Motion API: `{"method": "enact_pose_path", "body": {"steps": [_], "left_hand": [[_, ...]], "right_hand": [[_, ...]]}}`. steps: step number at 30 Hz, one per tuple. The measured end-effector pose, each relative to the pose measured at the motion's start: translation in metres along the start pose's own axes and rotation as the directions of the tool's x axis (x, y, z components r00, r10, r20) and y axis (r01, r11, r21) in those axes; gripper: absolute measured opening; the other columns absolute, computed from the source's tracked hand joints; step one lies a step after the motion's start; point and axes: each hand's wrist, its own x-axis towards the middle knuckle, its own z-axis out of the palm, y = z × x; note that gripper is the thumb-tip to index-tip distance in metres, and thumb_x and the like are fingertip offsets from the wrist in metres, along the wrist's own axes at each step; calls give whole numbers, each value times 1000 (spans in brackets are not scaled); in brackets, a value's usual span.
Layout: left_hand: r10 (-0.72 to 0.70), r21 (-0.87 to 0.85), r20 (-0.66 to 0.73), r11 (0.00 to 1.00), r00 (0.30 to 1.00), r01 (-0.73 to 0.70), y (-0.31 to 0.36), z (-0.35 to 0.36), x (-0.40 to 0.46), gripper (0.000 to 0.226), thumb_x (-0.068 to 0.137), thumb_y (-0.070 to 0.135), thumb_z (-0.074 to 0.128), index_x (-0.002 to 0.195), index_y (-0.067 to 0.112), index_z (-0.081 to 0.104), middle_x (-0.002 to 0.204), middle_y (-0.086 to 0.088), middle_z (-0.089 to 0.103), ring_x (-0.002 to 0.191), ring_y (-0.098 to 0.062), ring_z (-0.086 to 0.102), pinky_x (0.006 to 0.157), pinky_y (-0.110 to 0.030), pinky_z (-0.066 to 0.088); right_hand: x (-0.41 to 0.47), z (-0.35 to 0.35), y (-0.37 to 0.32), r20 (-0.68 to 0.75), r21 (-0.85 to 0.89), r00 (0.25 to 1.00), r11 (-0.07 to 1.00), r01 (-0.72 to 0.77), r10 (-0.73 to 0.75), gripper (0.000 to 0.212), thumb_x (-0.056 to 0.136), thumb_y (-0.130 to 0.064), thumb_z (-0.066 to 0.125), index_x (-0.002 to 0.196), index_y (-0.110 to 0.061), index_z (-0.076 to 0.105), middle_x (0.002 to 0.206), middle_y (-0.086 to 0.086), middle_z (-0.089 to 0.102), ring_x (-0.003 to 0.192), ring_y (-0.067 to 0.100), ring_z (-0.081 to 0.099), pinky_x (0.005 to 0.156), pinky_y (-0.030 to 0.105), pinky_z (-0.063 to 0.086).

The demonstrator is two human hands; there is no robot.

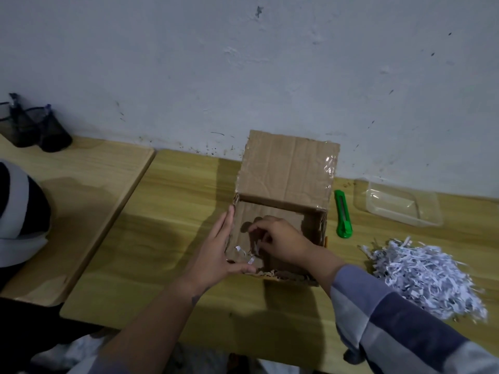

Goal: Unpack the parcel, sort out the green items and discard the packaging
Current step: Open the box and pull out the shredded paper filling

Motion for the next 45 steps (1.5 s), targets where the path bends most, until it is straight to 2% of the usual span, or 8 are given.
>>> {"method": "enact_pose_path", "body": {"steps": [4,7,13,23,29,33,38,45], "left_hand": [[20,39,0,999,1000,-20,1,-2,-3,135,49,56,80,141,45,-18,152,26,-8,135,7,0,106,-17,19],[21,57,1,998,1000,-21,0,-3,-4,135,51,55,81,143,43,-18,150,28,-11,135,8,-2,105,-18,20],[30,85,3,996,1000,-31,-5,-3,-4,136,50,58,80,141,45,-21,151,25,-12,136,7,-1,106,-19,21],[35,89,31,995,999,-38,-9,-6,-3,138,49,60,80,139,46,-24,153,24,-14,136,4,2,108,-25,25],[28,89,33,996,999,-30,-7,-7,-2,137,50,60,80,139,47,-24,152,26,-15,134,6,2,102,-20,22],[35,109,34,993,999,-38,-10,-6,-2,139,49,63,79,140,45,-25,155,23,-15,135,6,0,104,-21,22],[25,112,27,993,999,-27,-9,-7,-1,139,48,65,77,143,43,-22,158,19,-14,135,4,3,107,-25,24],[-40,173,35,984,999,34,-2,-8,3,138,49,67,75,146,40,-19,158,18,-10,142,-8,13,110,-42,30]], "right_hand": [[1,4,-8,207,-283,976,950,132,-74,63,79,-21,70,136,-28,44,136,7,37,120,25,45,97,35,44],[6,8,-12,275,-394,955,893,218,-112,54,82,-27,67,133,-22,49,143,6,32,122,27,44,97,39,46],[8,12,-12,258,-303,946,914,270,-194,34,81,-9,64,114,-13,66,127,2,56,109,24,59,89,36,50],[19,19,-27,342,-404,892,811,424,-296,34,83,-23,63,116,-17,66,117,9,57,110,27,53,82,38,49],[19,19,-19,353,-383,898,836,393,-261,23,81,-14,64,103,-13,71,120,6,61,108,25,57,87,37,50],[14,18,-14,273,-339,937,890,304,-216,23,84,-10,60,105,-12,70,121,7,62,107,25,59,90,33,49],[4,3,6,10,-179,996,980,88,-88,15,84,-14,64,97,-16,72,107,2,69,99,17,63,91,29,49],[-17,-19,15,-337,114,936,991,-70,105,10,78,-14,73,86,-10,76,91,3,73,83,10,63,79,14,44]]}}
